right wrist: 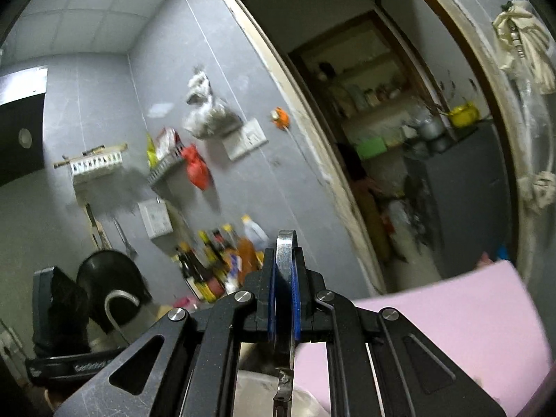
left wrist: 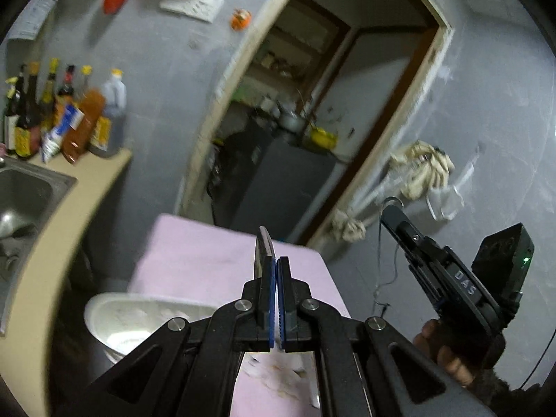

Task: Organize utensils
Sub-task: 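Lift both held utensils over the white utensil holder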

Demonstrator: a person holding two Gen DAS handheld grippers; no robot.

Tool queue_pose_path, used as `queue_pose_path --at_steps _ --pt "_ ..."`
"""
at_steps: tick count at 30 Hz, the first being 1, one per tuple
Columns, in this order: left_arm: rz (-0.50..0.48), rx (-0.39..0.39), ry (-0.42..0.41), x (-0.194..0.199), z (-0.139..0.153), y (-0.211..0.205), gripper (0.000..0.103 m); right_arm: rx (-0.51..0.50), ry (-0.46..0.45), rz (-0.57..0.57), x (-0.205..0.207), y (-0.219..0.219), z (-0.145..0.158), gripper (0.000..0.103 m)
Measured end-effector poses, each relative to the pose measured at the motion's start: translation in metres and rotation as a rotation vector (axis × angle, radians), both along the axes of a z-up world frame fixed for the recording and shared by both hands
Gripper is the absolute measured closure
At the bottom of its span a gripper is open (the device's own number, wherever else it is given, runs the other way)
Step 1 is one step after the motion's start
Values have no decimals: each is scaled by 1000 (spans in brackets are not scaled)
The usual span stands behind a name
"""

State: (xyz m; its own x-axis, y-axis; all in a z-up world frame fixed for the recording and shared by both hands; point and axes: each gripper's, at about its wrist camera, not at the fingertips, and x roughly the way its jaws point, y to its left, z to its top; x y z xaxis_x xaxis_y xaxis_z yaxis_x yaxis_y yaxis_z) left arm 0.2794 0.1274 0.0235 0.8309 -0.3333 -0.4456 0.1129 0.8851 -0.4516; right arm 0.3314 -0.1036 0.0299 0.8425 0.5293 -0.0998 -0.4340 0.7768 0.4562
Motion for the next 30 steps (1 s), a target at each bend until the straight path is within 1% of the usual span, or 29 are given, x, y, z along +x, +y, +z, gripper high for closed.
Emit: queue_pose_path --at_steps 3,5,10,14,16,22,30 --pt "61 -19 -30 3 3 32 101 30 -2 -18 13 26 -9 96" --pt "105 -44 -50 6 1 52 101 22 6 -36 17 41 -17 96" --pt "182 -121 -41 15 -24 88 101 -35 26 -58 19 64 -43 96" --pt "207 -178 -30 21 -47 96 101 -74 71 -68 25 67 -62 96" --pt "214 -192 -36 25 -52 97 101 -78 91 -68 26 65 -68 96" --pt "211 -202 -72 37 -47 95 101 -83 107 -69 29 63 -74 96" --pt "215 -205 -86 43 -45 95 101 -80 110 -83 34 59 -75 96"
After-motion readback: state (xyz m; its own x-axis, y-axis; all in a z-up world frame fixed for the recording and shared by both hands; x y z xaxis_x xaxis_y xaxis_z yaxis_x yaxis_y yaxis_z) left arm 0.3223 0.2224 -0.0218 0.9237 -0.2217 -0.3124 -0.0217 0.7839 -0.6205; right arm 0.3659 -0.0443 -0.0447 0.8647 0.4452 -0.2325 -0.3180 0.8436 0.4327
